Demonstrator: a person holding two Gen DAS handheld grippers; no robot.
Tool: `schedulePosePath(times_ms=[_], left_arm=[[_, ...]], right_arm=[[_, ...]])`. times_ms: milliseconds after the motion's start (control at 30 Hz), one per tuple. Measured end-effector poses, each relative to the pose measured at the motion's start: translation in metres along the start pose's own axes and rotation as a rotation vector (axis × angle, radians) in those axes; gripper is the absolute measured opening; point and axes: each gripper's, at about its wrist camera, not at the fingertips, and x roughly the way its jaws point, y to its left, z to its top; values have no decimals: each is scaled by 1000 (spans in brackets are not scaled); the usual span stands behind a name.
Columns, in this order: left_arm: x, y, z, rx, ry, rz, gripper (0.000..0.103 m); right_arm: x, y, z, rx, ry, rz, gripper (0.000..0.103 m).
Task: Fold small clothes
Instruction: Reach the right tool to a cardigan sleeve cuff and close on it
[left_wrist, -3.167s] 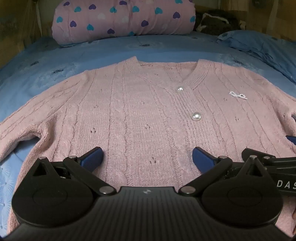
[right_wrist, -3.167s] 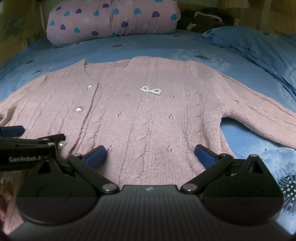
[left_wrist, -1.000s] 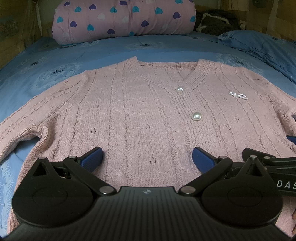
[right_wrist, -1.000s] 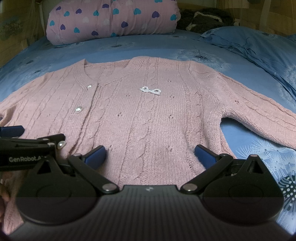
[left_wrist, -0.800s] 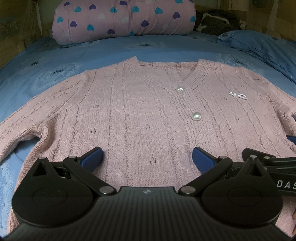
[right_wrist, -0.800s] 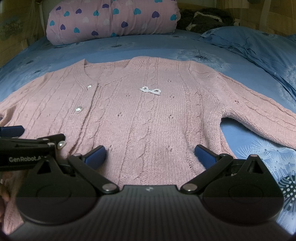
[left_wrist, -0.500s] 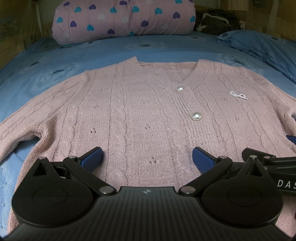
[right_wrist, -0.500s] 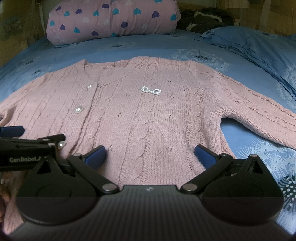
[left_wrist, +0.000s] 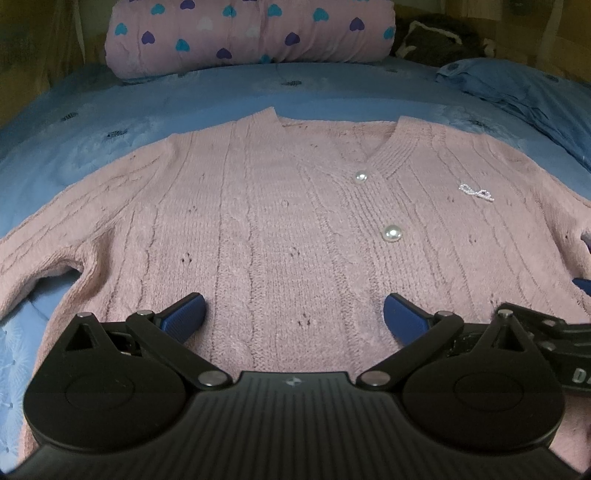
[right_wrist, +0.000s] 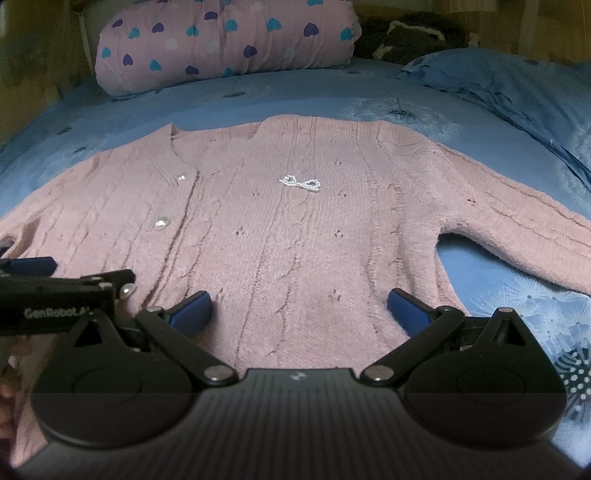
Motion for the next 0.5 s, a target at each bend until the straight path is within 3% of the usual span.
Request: schedulePosePath(times_ms=[267,500], left_arm=[[-9,8,7,-24,15,-34,103],[-15,8,6,-9,5,-33,103]], right_arm=[[-24,-20,10,53,11,7,103],[-47,-40,24,79,-46,-72,103]])
